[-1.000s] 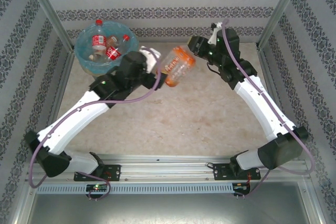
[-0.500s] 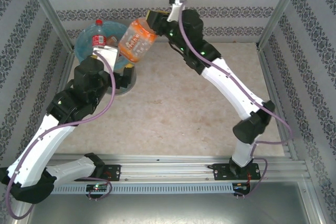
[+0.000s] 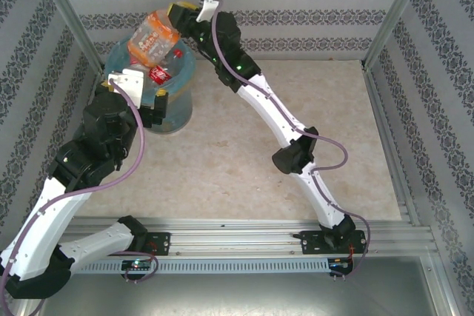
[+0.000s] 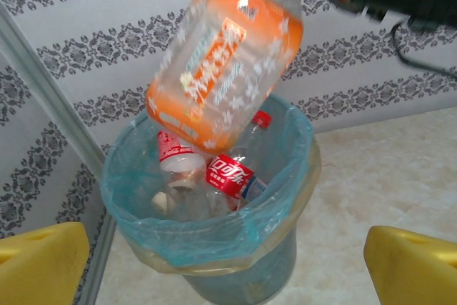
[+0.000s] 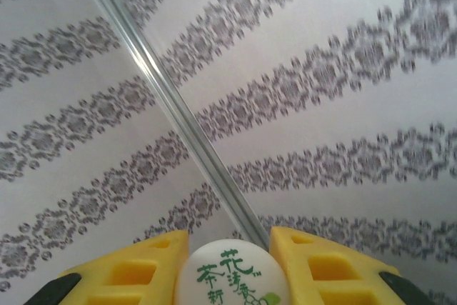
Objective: Put the plastic bottles in the bin
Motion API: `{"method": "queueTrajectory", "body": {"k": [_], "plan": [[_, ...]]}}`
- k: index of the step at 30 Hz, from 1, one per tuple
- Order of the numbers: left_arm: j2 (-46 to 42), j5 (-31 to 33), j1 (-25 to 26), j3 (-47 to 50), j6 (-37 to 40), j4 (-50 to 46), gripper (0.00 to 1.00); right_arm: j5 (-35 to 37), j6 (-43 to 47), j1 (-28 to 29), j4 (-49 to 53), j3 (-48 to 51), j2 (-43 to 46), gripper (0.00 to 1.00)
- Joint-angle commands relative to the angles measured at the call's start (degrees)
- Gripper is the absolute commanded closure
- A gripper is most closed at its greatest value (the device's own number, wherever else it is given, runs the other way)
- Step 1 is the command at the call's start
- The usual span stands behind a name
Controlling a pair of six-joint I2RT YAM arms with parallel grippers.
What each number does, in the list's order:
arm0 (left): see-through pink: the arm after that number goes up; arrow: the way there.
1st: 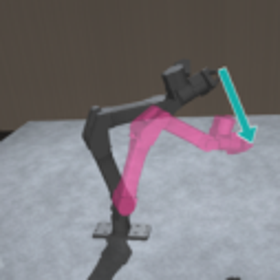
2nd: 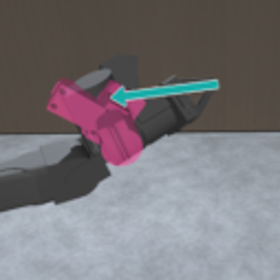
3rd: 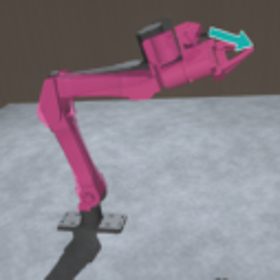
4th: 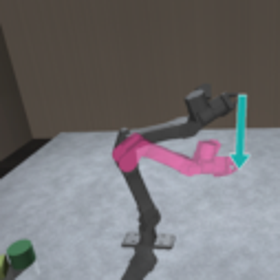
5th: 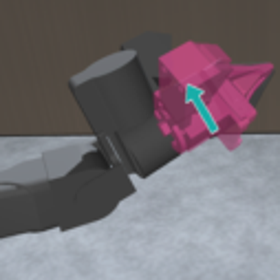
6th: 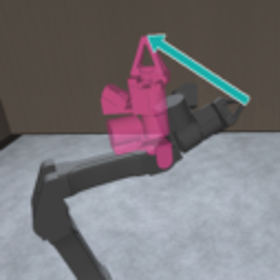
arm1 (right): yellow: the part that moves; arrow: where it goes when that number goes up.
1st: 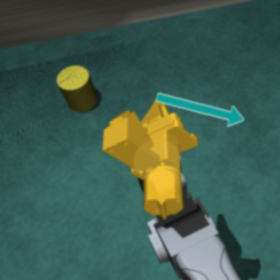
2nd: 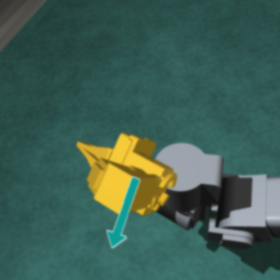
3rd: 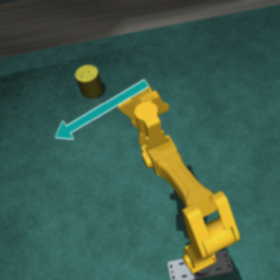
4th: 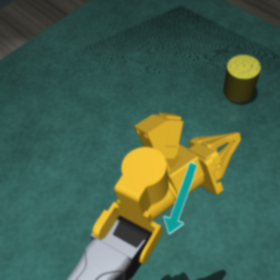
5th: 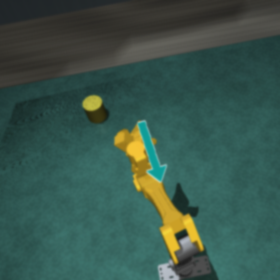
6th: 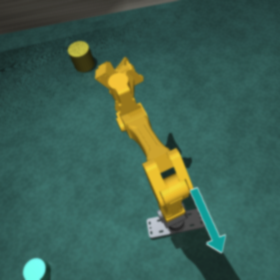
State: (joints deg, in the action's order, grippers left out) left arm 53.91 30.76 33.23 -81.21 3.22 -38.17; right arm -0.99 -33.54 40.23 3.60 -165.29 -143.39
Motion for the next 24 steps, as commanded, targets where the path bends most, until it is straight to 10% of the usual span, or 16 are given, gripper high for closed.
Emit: {"method": "queueTrajectory", "body": {"k": [1, 4, 9, 14, 15, 24], "plan": [[-0.4, 2.1, -0.7, 0.3, 2.3, -0.6, 0.0, -2.9, -7.1, -0.7, 0.8, 2.4, -1.2, 1.0], [-0.1, 1.9, -0.8, 0.7, 2.5, 0.0, 0.0, -4.0, -7.9, -0.7, 2.8, 4.3, -1.1, 1.0], [1.1, 0.8, -1.0, 1.3, 2.1, 1.1, 0.0, -4.1, -6.2, -0.7, 5.7, 3.9, -0.2, 0.5], [2.6, 0.4, -1.8, 2.0, 2.4, 2.8, 0.0, -3.4, -4.8, -0.7, 5.9, 3.5, 1.7, 0.22], [3.1, 0.0, -2.4, 2.0, 2.5, 3.1, 0.0, -3.1, -4.4, -0.6, 6.2, 3.3, 2.2, 0.03], [12.7, -10.3, -10.3, -3.7, 1.8, 4.8, 0.0, -0.4, -4.7, -3.1, 10.8, 3.3, 9.1, 0.02]]}}
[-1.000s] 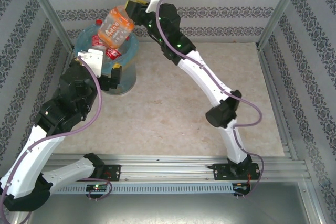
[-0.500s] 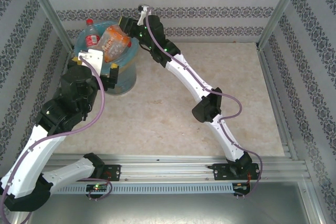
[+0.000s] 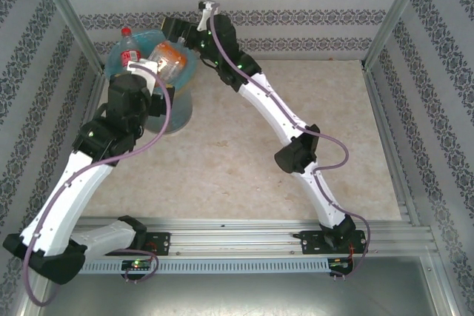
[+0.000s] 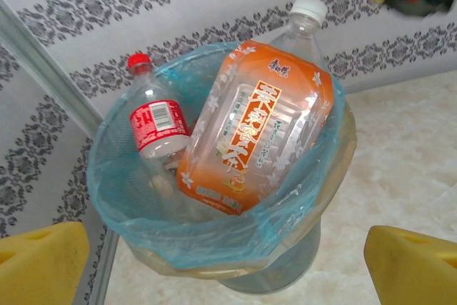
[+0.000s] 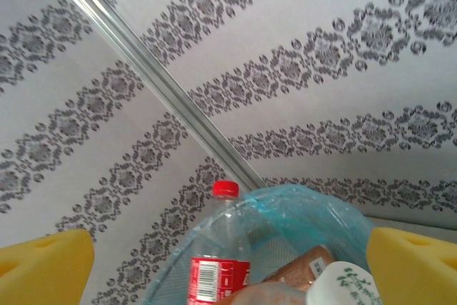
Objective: Put the plastic bottles in the bin
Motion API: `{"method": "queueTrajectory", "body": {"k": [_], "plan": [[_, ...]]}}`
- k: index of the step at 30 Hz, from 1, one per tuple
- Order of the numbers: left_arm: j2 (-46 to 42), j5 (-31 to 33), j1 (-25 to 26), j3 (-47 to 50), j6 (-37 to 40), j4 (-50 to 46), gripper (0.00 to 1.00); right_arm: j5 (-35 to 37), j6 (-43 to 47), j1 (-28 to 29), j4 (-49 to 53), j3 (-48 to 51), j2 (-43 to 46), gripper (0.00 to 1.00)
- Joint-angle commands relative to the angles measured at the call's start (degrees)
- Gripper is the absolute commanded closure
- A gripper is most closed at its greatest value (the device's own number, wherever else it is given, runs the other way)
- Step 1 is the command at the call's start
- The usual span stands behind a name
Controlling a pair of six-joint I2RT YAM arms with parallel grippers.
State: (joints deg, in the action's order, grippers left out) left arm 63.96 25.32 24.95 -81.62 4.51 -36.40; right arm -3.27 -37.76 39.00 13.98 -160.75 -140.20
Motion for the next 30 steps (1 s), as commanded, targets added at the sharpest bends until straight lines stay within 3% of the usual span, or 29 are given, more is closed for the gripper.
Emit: {"method": "queueTrajectory", "body": {"k": [1, 6, 14, 21, 30], "plan": [[4.6, -7.1, -3.0, -5.0, 0.0, 2.6, 0.0, 2.0, -1.4, -2.7, 1.5, -1.2, 6.8, 0.02], [17.7, -16.2, -6.4, -16.4, -1.0, -1.7, 0.07, -1.6, -4.3, -8.1, 5.2, 6.6, 13.4, 0.03], [35.4, -21.5, -10.6, -32.5, -1.4, -9.1, 0.28, -1.4, -0.5, -11.6, -0.2, 40.5, 33.1, 0.04], [42.8, -24.2, -15.4, -38.8, -2.8, -12.7, 0.3, -0.4, -1.6, -14.3, -5.7, 58.3, 43.0, 0.04], [40.7, -24.1, -18.1, -33.7, -4.1, -12.9, 0.44, -0.6, -1.8, -15.0, -7.0, 62.7, 45.4, 0.04]]}}
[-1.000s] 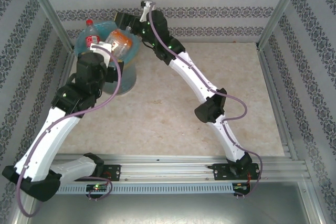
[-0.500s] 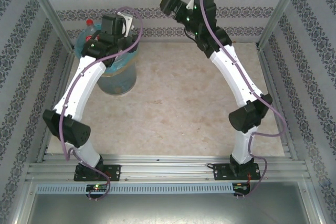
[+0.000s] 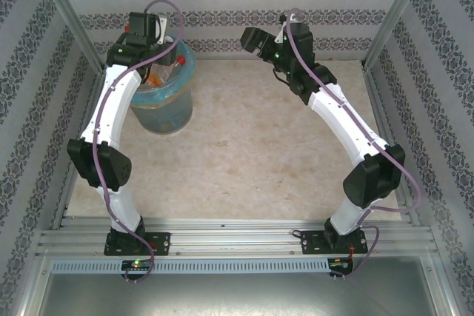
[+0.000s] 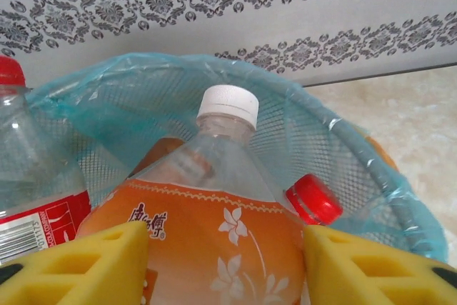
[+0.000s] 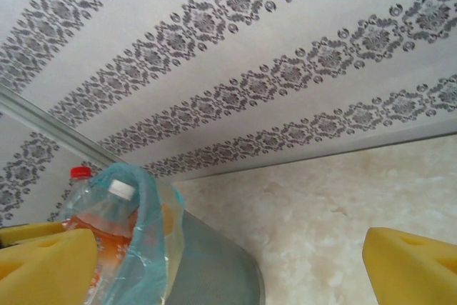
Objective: Put the plastic bottles in the bin
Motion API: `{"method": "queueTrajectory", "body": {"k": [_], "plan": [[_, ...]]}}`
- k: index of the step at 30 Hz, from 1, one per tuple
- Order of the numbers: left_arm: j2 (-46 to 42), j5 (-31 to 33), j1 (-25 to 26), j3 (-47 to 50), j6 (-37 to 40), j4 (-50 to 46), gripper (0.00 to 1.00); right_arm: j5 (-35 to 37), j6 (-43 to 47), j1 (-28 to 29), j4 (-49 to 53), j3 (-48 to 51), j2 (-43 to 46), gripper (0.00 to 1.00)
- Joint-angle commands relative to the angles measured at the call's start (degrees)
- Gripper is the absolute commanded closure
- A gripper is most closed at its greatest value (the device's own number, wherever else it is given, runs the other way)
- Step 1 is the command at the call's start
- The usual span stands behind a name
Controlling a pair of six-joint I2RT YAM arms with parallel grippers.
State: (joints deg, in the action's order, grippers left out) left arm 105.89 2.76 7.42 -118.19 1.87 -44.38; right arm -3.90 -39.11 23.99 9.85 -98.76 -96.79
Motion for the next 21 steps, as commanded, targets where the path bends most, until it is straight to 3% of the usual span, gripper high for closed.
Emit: {"method": "queueTrajectory", "body": {"k": [1, 9, 13, 21], "plan": [[-2.3, -1.7, -0.6, 4.1, -1.7, -4.4, 0.45, -0.1, -0.5, 0.0, -3.0, 0.8, 2.1, 0.04], [-9.7, -1.4, -1.3, 15.0, -2.4, -0.7, 0.45, 0.8, -1.0, 0.3, -4.1, 2.9, 2.8, 0.04], [-11.8, -3.9, -2.5, 18.8, -3.6, 4.4, 0.29, 0.7, -1.3, 0.7, -4.4, 2.4, 2.1, 0.04], [-7.3, -9.6, -3.2, 12.1, -4.5, 3.7, 0.24, 0.4, -1.1, 1.4, -3.8, 1.3, 1.3, 0.04]]}}
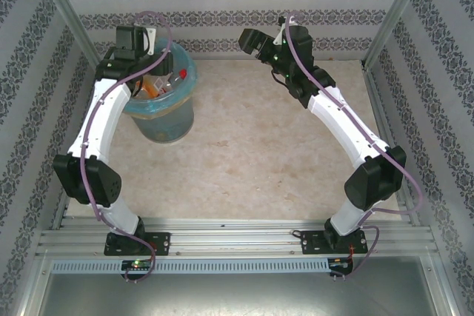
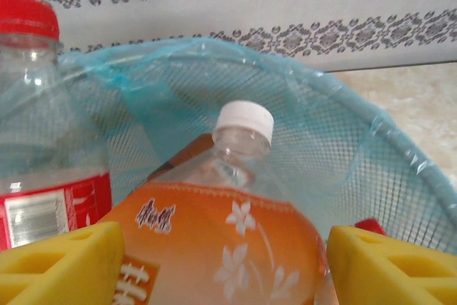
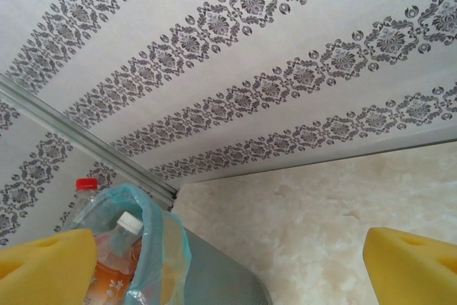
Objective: Put the plastic bottles in the bin
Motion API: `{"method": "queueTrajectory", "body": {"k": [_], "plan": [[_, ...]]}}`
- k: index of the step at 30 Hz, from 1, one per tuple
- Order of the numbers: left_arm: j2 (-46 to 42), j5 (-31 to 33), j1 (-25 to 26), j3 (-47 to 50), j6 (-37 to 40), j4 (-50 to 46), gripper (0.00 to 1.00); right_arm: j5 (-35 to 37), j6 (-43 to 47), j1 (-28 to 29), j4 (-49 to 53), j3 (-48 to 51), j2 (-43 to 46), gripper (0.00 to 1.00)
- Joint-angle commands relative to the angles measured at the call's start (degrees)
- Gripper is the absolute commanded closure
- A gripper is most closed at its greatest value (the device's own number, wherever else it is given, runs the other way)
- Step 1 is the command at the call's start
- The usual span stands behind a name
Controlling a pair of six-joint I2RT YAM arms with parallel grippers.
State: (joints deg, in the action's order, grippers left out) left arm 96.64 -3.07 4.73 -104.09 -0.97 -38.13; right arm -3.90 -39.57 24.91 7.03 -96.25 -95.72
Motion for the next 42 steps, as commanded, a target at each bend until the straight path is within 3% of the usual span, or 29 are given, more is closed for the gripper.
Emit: {"method": "queueTrajectory", "body": {"k": [1, 10, 21, 31, 37, 42], "plan": [[1.8, -4.5, -0.5, -2.2, -2.0, -2.1, 0.23, 0.5, -0.7, 0.6, -1.0, -1.0, 0.4, 0.04], [-0.7, -9.6, -0.5, -7.2, -4.6, -1.1, 0.16, 0.1, -0.7, 1.7, -0.6, -2.3, -1.0, 0.03], [-6.1, -4.2, -0.5, -5.4, -4.1, 1.0, 0.14, 0.0, -0.2, 2.3, -0.2, -2.6, -1.1, 0.03], [-4.2, 0.2, -1.5, -8.2, -1.7, 0.6, 0.11, -0.8, 0.6, 2.1, 0.5, -1.5, -0.1, 0.03], [6.3, -0.1, -5.2, -19.6, -1.2, -3.9, 0.25, -1.5, 0.7, 1.9, 0.5, -0.1, 0.0, 0.03], [19.6, -4.4, -7.9, -36.9, -3.1, -12.6, 0.41, -3.1, 0.3, 1.7, 0.3, 1.9, -0.5, 0.03]]}}
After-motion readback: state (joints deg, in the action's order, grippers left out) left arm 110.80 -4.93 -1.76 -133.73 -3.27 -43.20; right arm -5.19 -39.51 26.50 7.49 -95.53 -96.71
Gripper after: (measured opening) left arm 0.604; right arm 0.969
